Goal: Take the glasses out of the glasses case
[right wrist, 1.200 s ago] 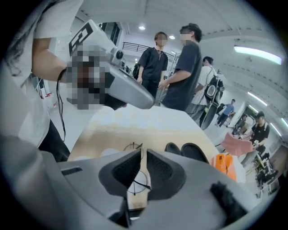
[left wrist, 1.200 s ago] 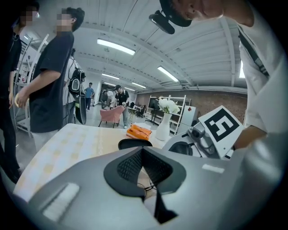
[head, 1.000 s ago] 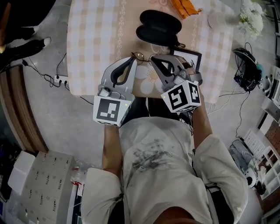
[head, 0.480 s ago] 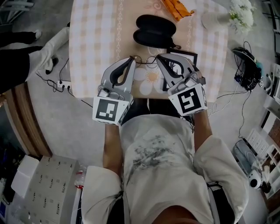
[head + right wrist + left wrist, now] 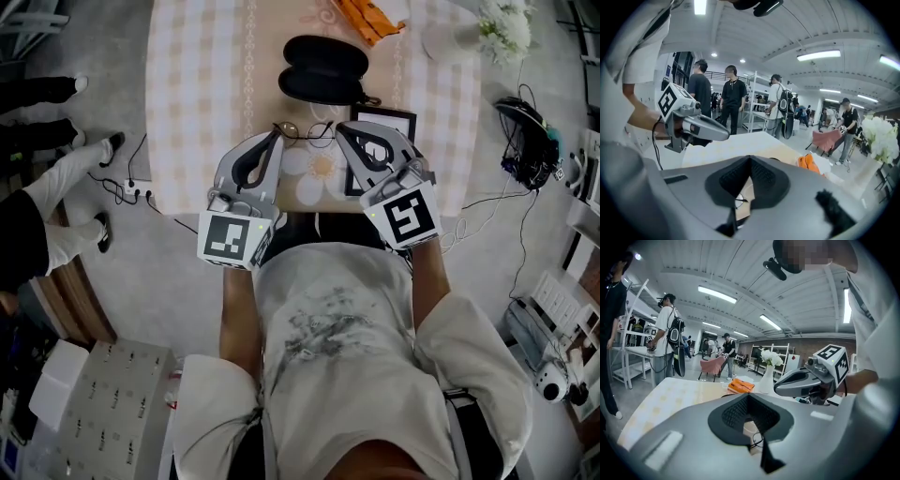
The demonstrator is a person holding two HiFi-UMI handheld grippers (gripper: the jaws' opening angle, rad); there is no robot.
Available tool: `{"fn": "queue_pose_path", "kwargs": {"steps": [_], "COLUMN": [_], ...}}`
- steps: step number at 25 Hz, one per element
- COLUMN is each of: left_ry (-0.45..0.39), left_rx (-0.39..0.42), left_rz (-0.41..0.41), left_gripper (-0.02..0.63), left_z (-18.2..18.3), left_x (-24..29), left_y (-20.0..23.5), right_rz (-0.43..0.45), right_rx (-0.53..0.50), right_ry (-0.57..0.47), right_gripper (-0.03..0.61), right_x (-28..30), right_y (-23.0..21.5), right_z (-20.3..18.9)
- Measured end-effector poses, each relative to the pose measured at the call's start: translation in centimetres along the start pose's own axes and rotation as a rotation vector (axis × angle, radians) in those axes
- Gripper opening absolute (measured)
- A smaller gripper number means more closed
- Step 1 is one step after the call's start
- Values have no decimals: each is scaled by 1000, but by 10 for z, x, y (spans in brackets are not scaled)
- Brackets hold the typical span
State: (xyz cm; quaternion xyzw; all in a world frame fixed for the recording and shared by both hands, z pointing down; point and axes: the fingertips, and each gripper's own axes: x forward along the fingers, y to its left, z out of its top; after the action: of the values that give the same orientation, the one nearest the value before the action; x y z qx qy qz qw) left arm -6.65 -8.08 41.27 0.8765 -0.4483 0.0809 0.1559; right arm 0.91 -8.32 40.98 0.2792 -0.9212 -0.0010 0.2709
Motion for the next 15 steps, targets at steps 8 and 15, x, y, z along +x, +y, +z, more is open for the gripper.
{"fn": "queue_pose_path", "kwargs": {"steps": [8,15], "left_ry": [9,15], "left_rx": [17,25], "left_rz": [-5,-6], "left_gripper": [8,8], "left_z": [-1,-1], "left_x": [2,4], "left_y": [-6,-7], "right_rz": [-4,0], "right_rx": [13,14], "right_ry": [-12,-10], "right_gripper": [15,15], "right_x": [-5,-5], "right_y": [0,-2], "right_z": [-3,-2]}}
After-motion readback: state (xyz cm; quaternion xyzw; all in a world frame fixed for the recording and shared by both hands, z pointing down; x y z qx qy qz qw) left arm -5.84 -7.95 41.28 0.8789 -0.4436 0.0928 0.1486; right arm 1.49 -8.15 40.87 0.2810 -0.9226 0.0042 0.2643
